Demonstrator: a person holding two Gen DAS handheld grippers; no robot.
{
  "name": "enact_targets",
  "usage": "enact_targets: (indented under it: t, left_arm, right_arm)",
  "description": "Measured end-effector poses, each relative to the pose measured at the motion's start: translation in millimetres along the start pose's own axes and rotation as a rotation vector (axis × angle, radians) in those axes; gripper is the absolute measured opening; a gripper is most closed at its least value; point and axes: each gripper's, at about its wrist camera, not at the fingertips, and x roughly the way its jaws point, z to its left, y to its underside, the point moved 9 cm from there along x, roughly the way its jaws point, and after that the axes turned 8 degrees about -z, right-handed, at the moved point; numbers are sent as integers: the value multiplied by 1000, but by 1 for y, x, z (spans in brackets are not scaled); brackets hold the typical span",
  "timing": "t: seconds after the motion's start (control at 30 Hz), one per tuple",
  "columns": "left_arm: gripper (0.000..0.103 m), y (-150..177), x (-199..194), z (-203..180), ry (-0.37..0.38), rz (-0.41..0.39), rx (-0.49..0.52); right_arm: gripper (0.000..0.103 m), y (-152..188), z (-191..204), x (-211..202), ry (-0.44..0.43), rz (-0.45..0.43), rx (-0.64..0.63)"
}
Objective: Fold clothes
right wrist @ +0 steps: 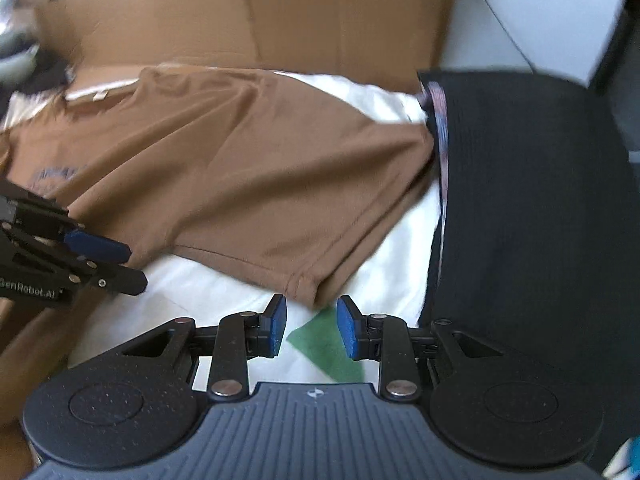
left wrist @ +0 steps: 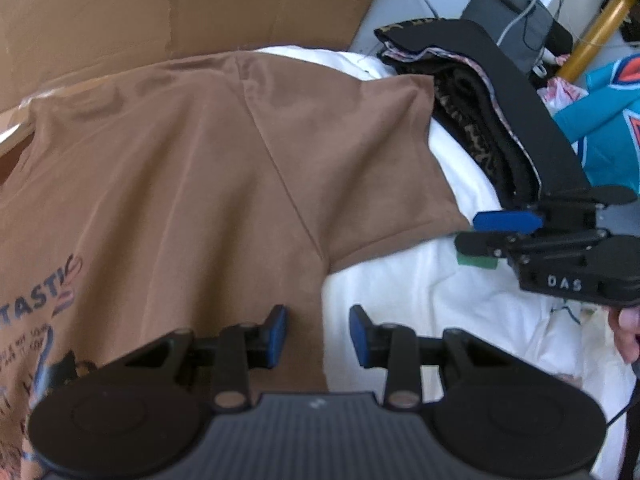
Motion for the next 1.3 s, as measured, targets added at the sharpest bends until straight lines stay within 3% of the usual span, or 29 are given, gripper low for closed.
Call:
enact_targets:
  t: [0.1,0.17,0.2,0.27,0.43,0.73,0.97,1.3]
  left_arm:
    - [32,-1,-2,4,9,-2,-21]
    - [16,-1,-4,9,5,0,-38]
    - [13,-2,-5,11,8,2,-51]
    - [9,-3,-7,15,28,5,-86]
    - [5,-6,-10,11,41,7,-70]
    - [4,-10,-5,-10,173,16,-197]
    - [4,1,8,-12,174,49,-219]
    - [12,-3,2,-11,184,20,-243]
  right_arm:
    - [35,-2,3,3,-11,-18,5]
    - [35,-3,3,9,-25,-13,19]
    - [32,-3,3,12,-32,-10,21]
    - [7,-3,3,15,-30,-7,6]
    - [3,-7,-1,9,-5,-17,-32]
    - [3,-18,-26,-8,89,-34,-46]
    - [2,6,-34,5,110,92,-40]
    - [4,-29,-27,-18,92,-65,-8]
